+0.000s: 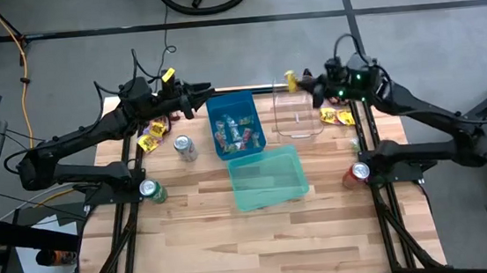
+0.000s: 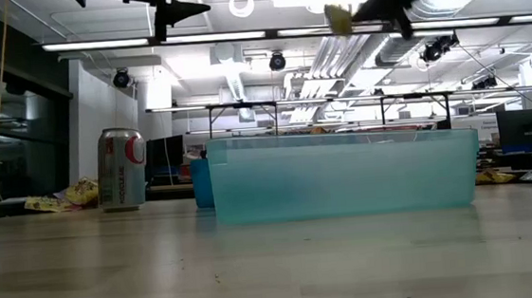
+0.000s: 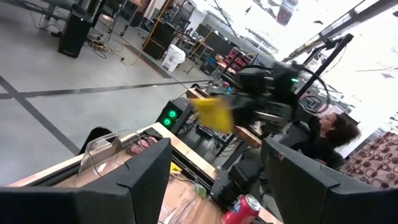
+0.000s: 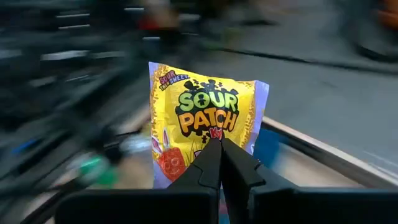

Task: Sort candy
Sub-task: Put the yellow candy into the green bin

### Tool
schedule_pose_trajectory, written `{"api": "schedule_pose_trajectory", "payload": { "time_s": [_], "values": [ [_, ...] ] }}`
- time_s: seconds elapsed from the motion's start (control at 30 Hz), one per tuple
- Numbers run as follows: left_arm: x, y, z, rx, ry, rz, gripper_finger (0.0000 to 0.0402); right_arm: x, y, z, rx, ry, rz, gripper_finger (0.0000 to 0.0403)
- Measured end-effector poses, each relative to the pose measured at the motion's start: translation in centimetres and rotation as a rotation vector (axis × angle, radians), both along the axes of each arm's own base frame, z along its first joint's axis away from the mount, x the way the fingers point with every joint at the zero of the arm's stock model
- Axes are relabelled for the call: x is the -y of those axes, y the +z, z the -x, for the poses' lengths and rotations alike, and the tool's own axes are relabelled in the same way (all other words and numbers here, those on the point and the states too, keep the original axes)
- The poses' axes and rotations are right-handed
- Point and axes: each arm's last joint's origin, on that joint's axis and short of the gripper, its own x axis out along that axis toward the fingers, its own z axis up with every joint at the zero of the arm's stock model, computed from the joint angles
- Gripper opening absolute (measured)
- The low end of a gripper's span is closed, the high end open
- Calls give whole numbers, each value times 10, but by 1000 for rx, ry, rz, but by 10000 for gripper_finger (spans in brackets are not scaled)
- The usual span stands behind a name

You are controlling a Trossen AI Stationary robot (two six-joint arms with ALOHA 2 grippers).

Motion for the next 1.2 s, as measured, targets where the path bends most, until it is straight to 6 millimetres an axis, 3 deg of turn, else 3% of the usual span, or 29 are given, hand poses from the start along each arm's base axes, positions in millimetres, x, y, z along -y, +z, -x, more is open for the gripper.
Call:
{"api": "schedule_pose_trajectory", "payload": {
  "time_s": [0.13,0.3,0.53,0.7,0.97,1.2],
  "values": [
    [0,0,0,0,0,1,237,-26,8,-19,42,174,146,0],
    [0,0,0,1,0,2,237,-36,10,-25,48,170,214,0],
    [0,0,0,1,0,2,237,-39,10,-27,90,283,121,0],
    [0,0,0,1,0,2,237,-59,6,-37,109,429,-20,0],
    [0,0,0,8,0,18,237,-116,-22,-69,-46,619,-148,0],
    [0,0,0,4,0,10,237,-129,-54,-90,-237,551,-123,4]
  ]
}}
